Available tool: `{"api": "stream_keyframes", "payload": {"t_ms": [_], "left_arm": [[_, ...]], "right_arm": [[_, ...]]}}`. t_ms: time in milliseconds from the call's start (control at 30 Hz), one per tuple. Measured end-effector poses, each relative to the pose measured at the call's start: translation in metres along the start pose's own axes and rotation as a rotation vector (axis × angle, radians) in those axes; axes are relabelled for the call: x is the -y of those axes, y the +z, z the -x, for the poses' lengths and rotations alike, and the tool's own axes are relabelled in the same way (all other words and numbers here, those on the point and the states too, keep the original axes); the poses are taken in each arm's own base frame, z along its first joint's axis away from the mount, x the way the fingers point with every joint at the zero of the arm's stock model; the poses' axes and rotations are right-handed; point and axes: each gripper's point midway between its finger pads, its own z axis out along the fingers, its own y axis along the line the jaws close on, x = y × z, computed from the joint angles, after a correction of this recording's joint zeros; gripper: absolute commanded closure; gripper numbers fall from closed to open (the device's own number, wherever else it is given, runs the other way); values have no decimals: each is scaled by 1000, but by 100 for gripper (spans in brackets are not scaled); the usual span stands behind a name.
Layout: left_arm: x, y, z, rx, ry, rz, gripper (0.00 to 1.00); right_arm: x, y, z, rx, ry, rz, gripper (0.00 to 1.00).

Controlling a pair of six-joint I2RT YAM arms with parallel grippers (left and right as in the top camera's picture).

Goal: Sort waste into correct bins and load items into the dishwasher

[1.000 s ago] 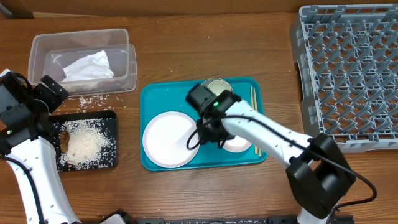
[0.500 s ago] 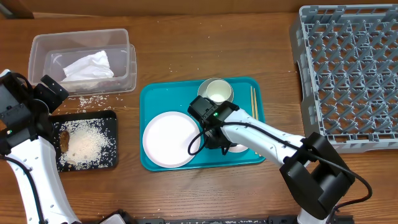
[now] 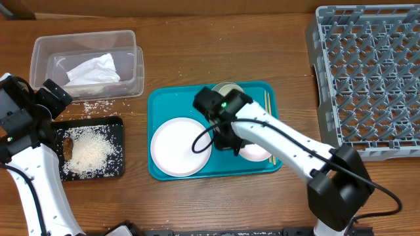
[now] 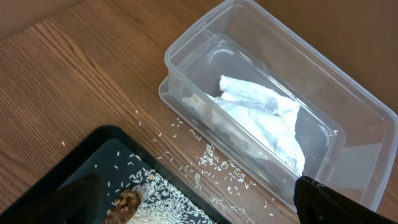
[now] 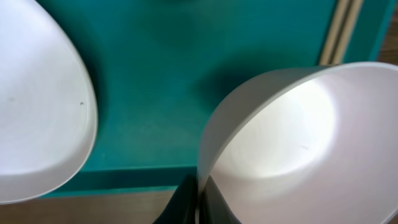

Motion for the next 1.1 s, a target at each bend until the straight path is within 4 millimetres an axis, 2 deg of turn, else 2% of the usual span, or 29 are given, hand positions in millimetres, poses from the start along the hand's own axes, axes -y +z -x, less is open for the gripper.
{"api": "stream_keyframes", "payload": {"t_ms": [100,167,233,333,367,500,567,667,733,833,900,967,1100], "left_arm": [[0,0,0,0,0,0,0],[0,0,0,0,0,0,0],[0,0,0,0,0,0,0],[0,0,0,0,0,0,0],[0,0,0,0,0,0,0],[0,0,0,1,0,0,0],[0,0,0,0,0,0,0],[0,0,0,1,0,0,0],[0,0,0,1,0,0,0],[0,0,0,0,0,0,0],[0,0,0,0,0,0,0],[0,0,0,0,0,0,0],[0,0,0,1,0,0,0]], "right_arm": [[20,-33,14,22,36,-32,96],[39,-57,38,78,101,-28,96],[68,-79,67,133,182,-6,96],[127,-108,107,217,319,50,96],[153,-117,120,248,373,73,96],[274,-135,151,367,607,168,96],[331,-135,152,418,695,209,96],[416,-137,142,531,775,280,96],[464,-141,128,617,809,325,96],[522,-140,103,723,859,376,96],[548,-134,94,770,877,403,96],[569,-119,87,805,891,457,96],[591,-84,90,875,859,629,96]]}}
